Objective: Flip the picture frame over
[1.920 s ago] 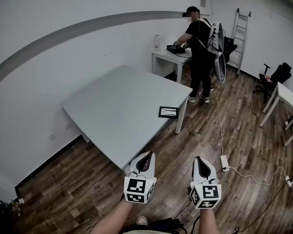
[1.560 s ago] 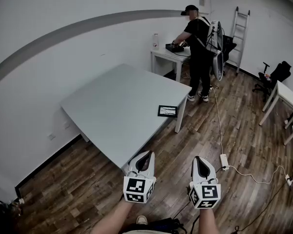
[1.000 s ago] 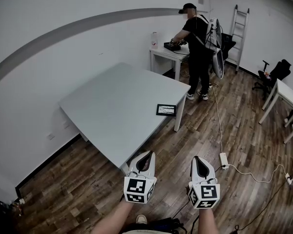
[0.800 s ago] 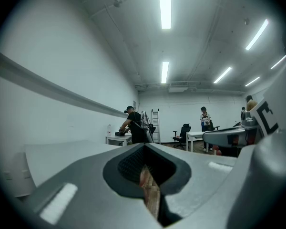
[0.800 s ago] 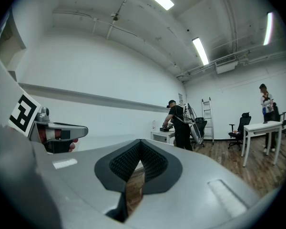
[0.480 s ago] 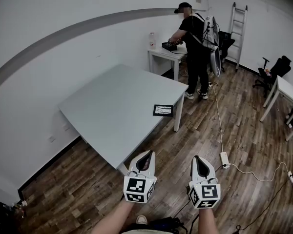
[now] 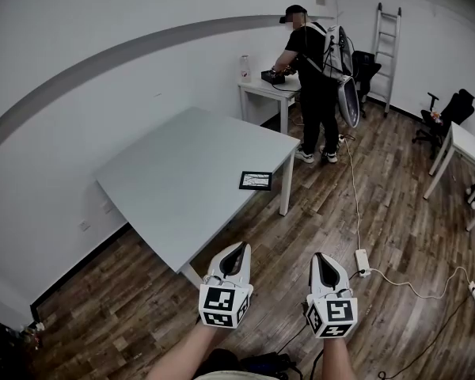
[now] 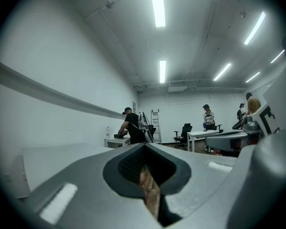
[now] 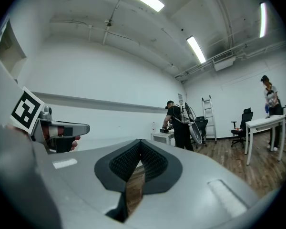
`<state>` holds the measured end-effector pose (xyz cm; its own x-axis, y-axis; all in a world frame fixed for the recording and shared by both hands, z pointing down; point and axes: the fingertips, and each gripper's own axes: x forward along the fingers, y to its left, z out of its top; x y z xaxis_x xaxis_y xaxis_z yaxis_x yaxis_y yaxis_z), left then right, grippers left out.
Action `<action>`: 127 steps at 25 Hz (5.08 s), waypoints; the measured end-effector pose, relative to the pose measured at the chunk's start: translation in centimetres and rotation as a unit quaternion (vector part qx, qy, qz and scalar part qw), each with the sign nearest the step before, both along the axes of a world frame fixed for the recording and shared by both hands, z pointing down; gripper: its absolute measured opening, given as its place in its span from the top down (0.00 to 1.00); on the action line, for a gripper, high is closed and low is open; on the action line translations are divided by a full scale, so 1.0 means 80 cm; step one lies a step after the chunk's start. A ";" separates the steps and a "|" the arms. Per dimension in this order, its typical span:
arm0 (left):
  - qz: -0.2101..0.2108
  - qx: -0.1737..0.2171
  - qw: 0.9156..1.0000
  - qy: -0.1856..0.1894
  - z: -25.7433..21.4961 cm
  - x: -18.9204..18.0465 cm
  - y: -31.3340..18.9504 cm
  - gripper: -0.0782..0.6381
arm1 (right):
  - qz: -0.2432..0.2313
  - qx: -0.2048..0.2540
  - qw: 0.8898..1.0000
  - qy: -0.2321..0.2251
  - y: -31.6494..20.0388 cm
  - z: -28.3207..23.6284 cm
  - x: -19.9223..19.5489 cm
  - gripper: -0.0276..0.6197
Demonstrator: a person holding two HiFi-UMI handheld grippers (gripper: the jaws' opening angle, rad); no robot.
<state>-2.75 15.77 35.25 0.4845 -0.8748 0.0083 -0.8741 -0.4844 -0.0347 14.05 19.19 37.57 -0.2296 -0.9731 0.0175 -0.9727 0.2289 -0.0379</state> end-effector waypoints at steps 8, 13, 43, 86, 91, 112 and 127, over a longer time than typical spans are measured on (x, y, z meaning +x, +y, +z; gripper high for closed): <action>-0.008 -0.002 1.000 -0.005 0.004 0.020 -0.015 0.89 | -0.001 -0.006 1.000 -0.004 -0.017 0.010 0.029 0.92; -0.006 -0.002 1.000 -0.007 0.011 0.028 -0.036 0.89 | 0.001 -0.010 1.000 -0.004 -0.039 0.018 0.034 0.92; 0.014 -0.015 0.999 0.030 0.016 -0.033 -0.288 0.89 | 0.006 -0.043 0.998 0.049 -0.277 0.018 -0.045 0.92; -0.051 -0.049 0.998 -0.001 0.078 0.059 -0.477 0.89 | -0.084 -0.084 0.991 0.061 -0.495 0.098 0.035 0.92; -0.058 -0.058 0.997 -0.002 0.097 0.045 -0.484 0.89 | -0.125 -0.103 0.980 0.118 -0.512 0.134 0.003 0.90; -0.079 -0.089 0.993 0.021 0.170 -0.007 -0.504 0.89 | -0.148 -0.039 0.742 0.653 -0.584 0.326 -0.120 0.56; -0.087 -0.107 0.990 0.029 0.197 -0.022 -0.513 0.89 | -0.087 -0.005 0.688 0.721 -0.614 0.343 -0.126 0.70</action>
